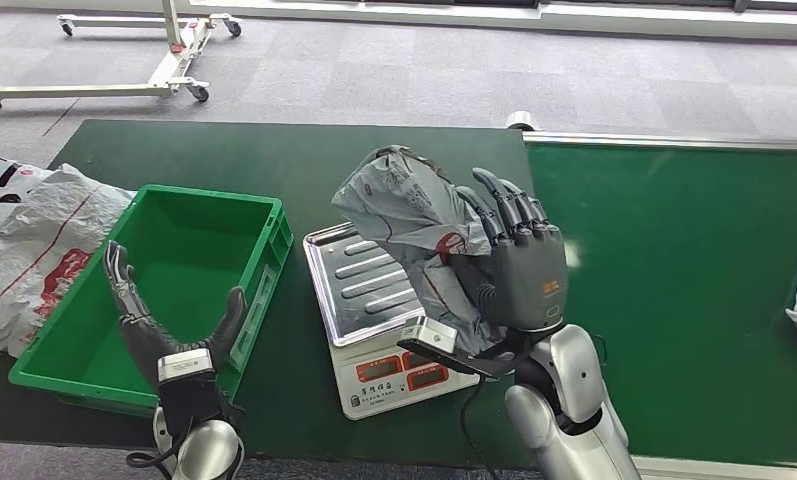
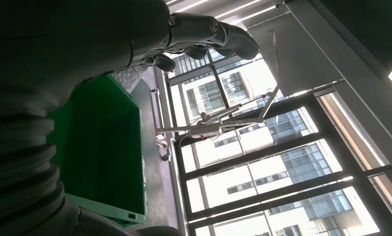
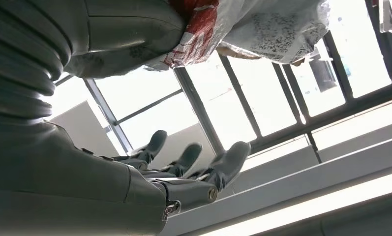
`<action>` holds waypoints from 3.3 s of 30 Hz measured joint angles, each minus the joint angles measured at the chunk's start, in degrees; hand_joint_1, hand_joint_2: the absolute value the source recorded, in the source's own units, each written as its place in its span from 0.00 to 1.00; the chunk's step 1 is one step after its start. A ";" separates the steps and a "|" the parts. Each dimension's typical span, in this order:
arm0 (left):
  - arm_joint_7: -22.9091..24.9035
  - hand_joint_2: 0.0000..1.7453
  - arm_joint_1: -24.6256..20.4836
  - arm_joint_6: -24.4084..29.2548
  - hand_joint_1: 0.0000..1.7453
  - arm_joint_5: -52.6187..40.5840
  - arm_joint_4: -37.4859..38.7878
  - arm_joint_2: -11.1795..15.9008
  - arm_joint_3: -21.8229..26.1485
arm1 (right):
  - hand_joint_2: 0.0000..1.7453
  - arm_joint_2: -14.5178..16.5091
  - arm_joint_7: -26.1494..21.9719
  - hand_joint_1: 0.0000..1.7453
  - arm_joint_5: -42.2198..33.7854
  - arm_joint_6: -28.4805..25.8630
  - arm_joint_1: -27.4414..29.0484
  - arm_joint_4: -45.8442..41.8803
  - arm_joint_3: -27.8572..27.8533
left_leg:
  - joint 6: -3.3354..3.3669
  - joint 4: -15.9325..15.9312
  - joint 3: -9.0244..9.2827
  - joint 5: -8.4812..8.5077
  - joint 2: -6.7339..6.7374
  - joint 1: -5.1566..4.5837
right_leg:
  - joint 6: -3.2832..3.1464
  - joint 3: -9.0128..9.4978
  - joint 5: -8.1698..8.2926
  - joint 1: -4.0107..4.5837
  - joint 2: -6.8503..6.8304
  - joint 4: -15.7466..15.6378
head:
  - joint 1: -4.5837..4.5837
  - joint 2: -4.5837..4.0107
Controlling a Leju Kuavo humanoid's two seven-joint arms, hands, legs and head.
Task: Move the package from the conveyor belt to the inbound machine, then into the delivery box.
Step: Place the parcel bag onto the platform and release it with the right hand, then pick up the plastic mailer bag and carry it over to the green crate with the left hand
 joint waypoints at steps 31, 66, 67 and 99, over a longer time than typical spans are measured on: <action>2.70 1.00 0.40 -1.19 0.00 -3.34 -0.31 0.00 0.00 | 0.00 -0.88 14.02 0.00 0.25 28.62 -4.78 22.31 1.08 | 0.00 0.00 0.21 -0.01 0.11 0.00 | -0.04 0.15 0.05 0.00 0.02 0.00 | 0.01 0.00; 3.23 1.00 0.33 -1.85 0.00 -4.75 1.01 0.00 -0.07 | 0.00 -0.26 10.87 0.00 -9.43 16.41 -1.84 13.51 -3.95 | -0.17 -0.01 0.22 -0.03 0.21 0.03 | -0.21 0.10 0.04 0.08 0.16 0.00 | 0.01 0.00; 3.23 1.00 0.33 -1.84 0.00 -4.75 1.01 0.00 -0.07 | 0.00 -0.25 10.87 0.00 -9.43 16.38 -1.81 13.50 -3.99 | -0.17 -0.01 0.23 -0.03 0.21 0.03 | -0.21 0.10 0.04 0.08 0.16 0.00 | 0.02 0.00; 11.72 1.00 -23.11 -29.05 0.11 -33.19 42.67 -1.34 -13.00 | 1.00 4.05 6.05 0.00 -9.58 9.56 -2.09 8.33 -5.44 | -0.10 0.01 0.07 0.03 0.11 0.01 | -0.15 -0.01 0.15 0.01 0.08 -0.01 | 0.01 0.00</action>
